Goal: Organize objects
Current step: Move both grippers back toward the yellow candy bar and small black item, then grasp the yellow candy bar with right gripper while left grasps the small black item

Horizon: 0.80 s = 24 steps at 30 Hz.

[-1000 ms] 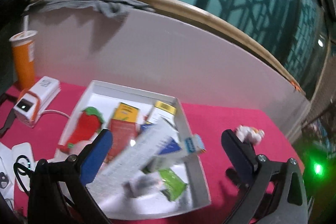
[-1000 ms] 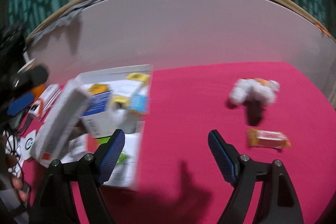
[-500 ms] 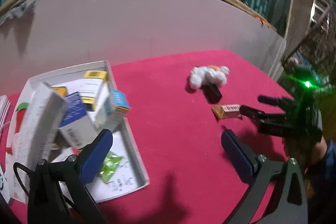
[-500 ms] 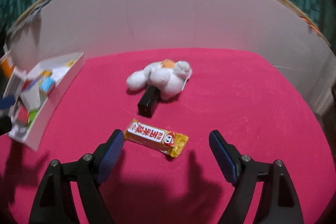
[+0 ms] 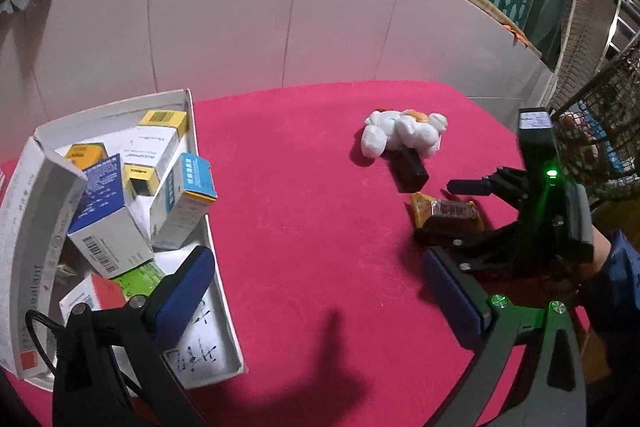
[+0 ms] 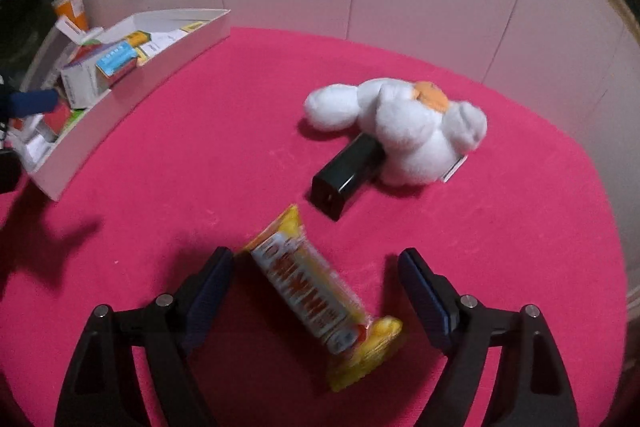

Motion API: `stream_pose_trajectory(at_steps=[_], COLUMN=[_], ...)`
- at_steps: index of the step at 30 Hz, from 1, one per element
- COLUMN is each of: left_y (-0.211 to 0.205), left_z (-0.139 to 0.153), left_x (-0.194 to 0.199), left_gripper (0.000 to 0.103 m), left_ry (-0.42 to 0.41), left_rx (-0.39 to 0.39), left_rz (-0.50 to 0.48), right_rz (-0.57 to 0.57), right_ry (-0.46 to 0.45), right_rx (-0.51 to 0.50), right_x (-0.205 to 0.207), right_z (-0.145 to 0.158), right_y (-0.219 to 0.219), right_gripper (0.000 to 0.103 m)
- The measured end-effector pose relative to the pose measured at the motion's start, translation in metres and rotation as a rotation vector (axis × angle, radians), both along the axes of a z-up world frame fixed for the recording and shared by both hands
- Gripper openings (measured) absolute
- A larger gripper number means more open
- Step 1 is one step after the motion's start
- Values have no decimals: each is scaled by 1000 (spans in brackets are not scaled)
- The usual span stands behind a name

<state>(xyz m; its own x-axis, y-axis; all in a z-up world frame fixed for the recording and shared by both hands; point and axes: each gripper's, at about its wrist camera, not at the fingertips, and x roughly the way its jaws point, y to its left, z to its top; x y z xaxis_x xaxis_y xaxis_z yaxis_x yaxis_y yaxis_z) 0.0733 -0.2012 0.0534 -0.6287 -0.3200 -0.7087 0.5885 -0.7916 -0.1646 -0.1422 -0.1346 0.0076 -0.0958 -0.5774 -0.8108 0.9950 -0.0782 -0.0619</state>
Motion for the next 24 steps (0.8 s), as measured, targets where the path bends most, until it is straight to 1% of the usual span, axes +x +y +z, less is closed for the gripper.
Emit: stream_pose_trajectory(at_steps=[1, 2, 4, 7, 9, 12, 15, 17, 19, 21, 22, 24], left_y=[-2, -4, -7, -7, -3, 6, 15, 20, 27, 32, 34, 32], left_z=[-2, -4, -7, -11, -14, -19, -23, -26, -31, -35, -37, -44], left_x=[-3, -8, -16, -34, -51, -76, -103, -123, -143, -162, -171, -186], left_gripper=[103, 103, 103, 103, 103, 103, 103, 103, 103, 103, 103, 94], left_ry=[-8, -19, -33, -61, -82, -104, -111, -110, -132, -154, -161, -198], left_rx=[1, -2, -8, -18, -36, -71, -61, -53, -58, -73, -84, -94], left_rz=[1, 5, 11, -2, -36, -78, -105, -132, -142, -143, -140, -112], right_rz=[13, 24, 31, 15, -25, -136, -306, -384, -435, -472, -489, -512], right_ry=[-21, -35, -13, -29, -68, -122, -165, -177, -202, -246, -262, -291], right_rx=[-4, -10, -10, -18, -41, -79, -119, -147, -182, -225, -243, -274], right_x=[0, 0, 5, 6, 3, -7, -18, -22, -26, -31, -31, -34], right_z=[0, 2, 3, 4, 6, 8, 12, 15, 18, 23, 24, 29], right_y=[3, 7, 16, 31, 45, 70, 102, 120, 134, 150, 149, 156], right_gripper=[56, 48, 23, 22, 21, 21, 21, 21, 21, 22, 22, 22])
